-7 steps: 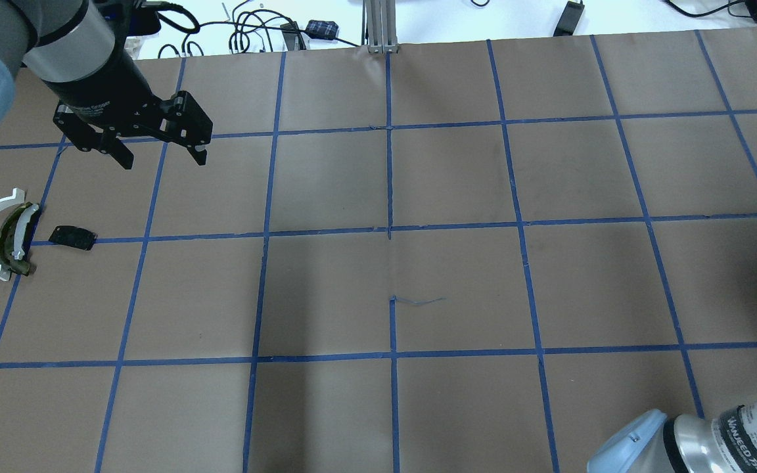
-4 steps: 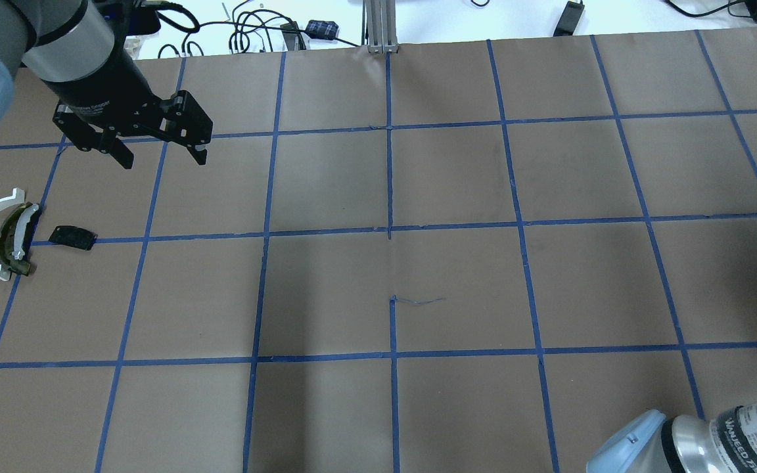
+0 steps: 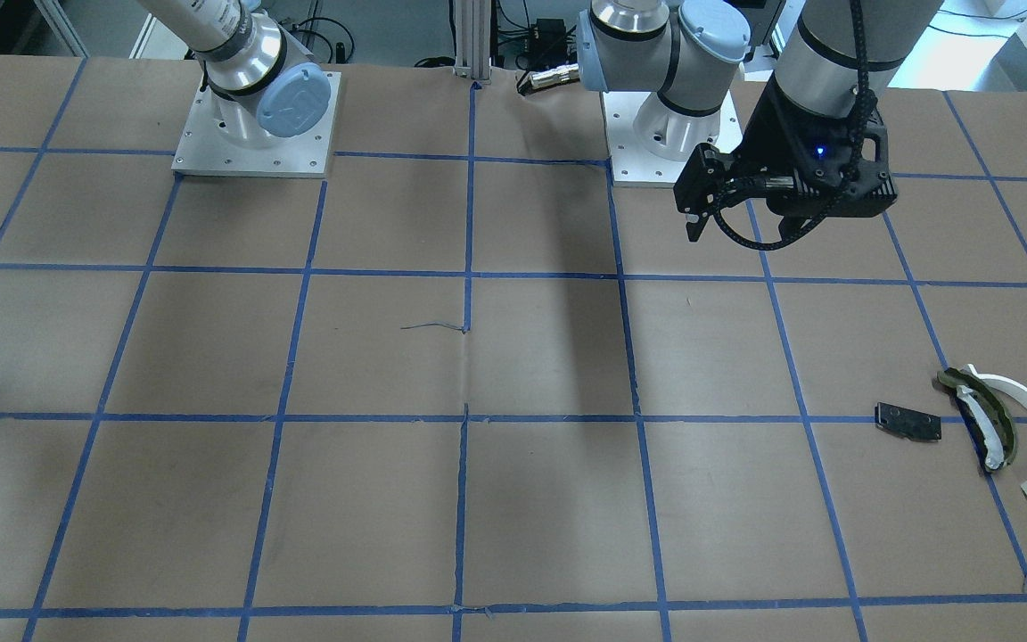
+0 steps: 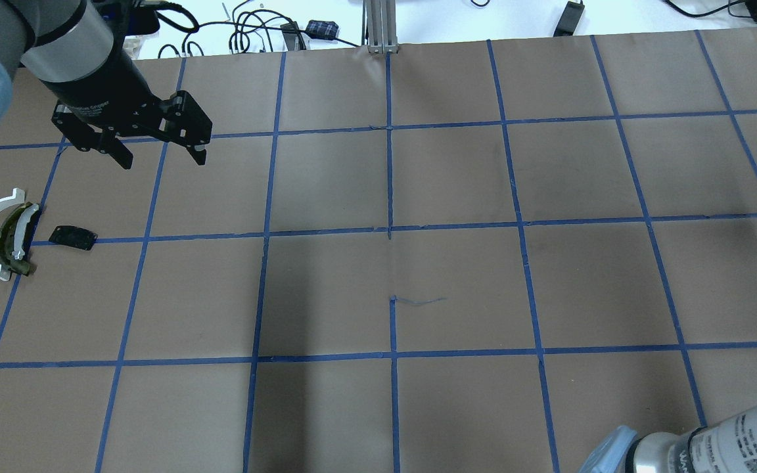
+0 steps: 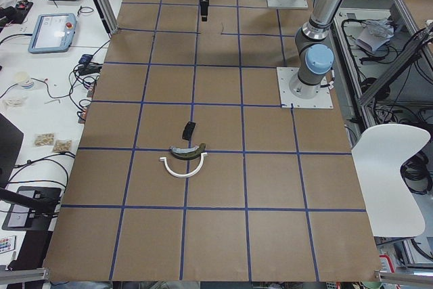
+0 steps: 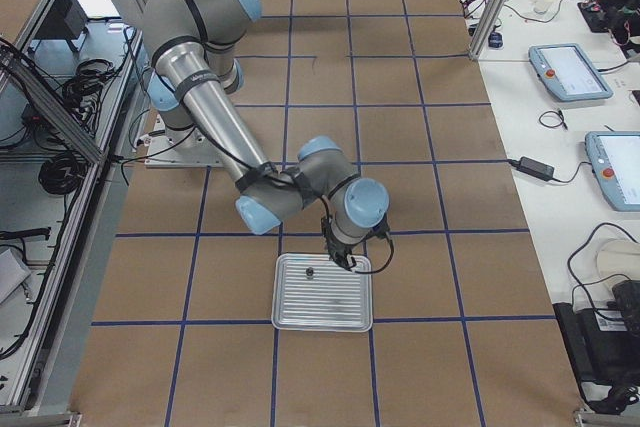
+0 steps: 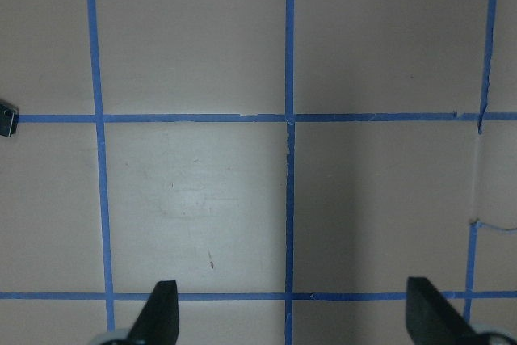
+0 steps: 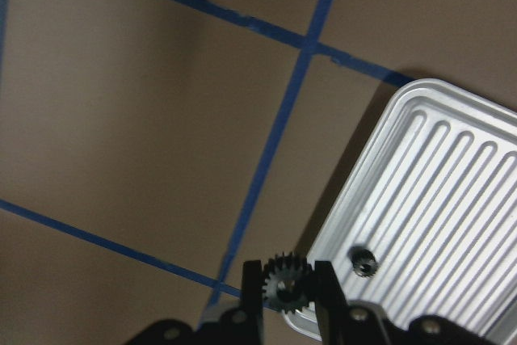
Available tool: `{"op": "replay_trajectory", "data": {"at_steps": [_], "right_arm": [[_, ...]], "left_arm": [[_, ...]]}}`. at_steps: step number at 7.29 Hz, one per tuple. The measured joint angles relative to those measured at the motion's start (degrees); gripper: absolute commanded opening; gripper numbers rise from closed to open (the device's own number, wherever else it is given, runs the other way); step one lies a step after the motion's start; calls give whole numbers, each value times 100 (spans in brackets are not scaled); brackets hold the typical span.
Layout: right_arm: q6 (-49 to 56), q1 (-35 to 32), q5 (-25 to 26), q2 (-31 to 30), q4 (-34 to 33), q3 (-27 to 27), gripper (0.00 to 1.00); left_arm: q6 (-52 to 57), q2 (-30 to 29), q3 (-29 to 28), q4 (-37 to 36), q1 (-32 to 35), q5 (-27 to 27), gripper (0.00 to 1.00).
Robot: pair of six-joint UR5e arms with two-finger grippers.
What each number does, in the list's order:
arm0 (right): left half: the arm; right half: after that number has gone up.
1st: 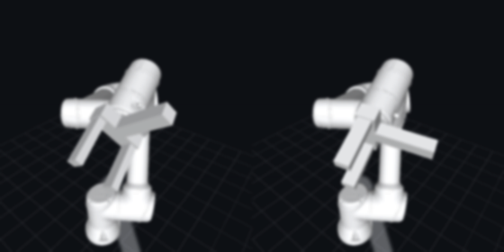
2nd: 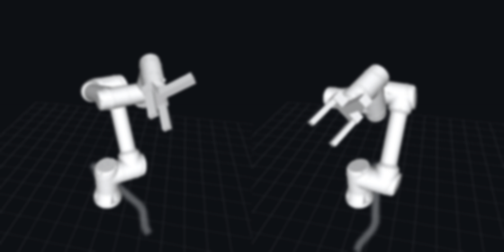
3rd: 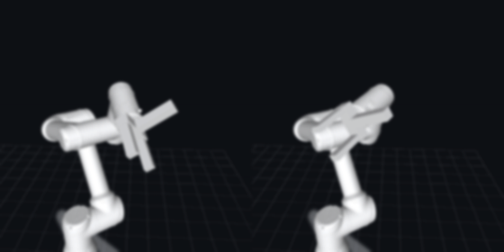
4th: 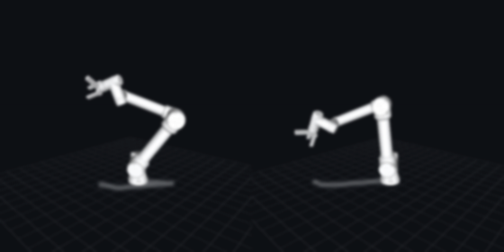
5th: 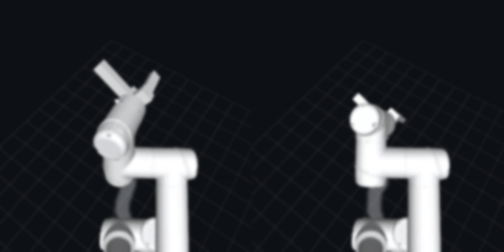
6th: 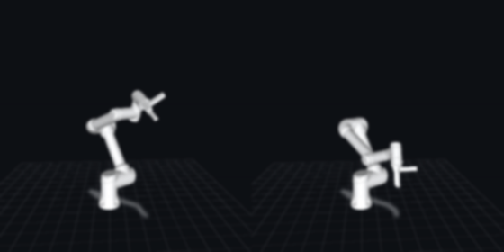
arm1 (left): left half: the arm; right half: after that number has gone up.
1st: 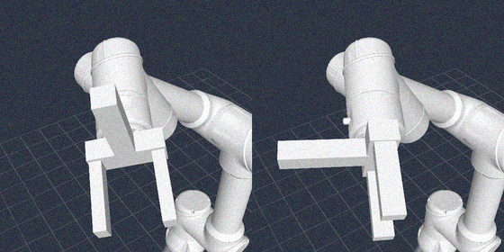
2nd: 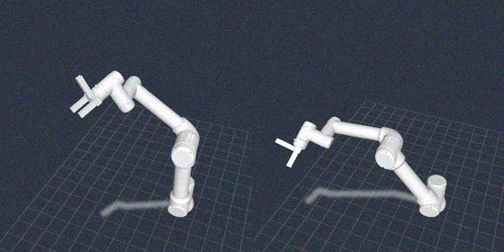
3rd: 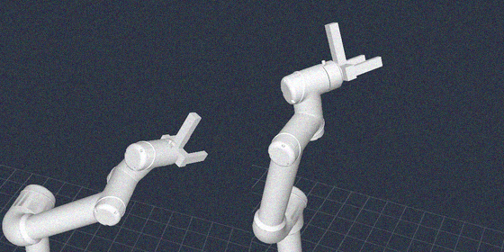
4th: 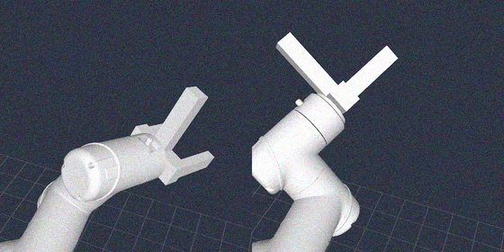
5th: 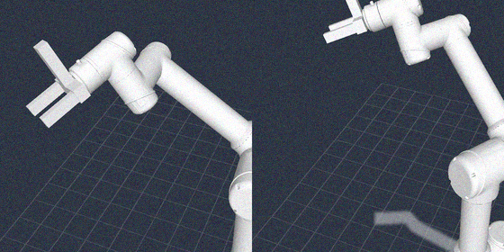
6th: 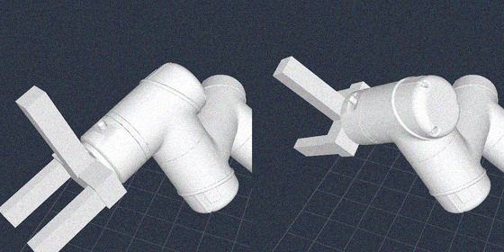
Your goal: Place bearing gear from tray to pile
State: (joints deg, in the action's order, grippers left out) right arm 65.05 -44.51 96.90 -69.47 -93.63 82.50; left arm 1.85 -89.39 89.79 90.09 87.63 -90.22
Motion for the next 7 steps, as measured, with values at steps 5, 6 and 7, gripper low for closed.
{"op": "replay_trajectory", "data": {"at_steps": [5, 6, 7], "right_arm": [[-4289, -2679, -308, -1033, 1267, 178, 17], [-5137, -3288, -392, -1026, 1199, 207, 17], [-5969, -3856, -457, -952, 962, 275, 17]], "left_arm": [[-39, 2, -66, 84, -21, 39, 100], [-59, -28, -71, 34, -62, 30, 100], [-42, -54, -73, -31, -81, 10, 100]]}}
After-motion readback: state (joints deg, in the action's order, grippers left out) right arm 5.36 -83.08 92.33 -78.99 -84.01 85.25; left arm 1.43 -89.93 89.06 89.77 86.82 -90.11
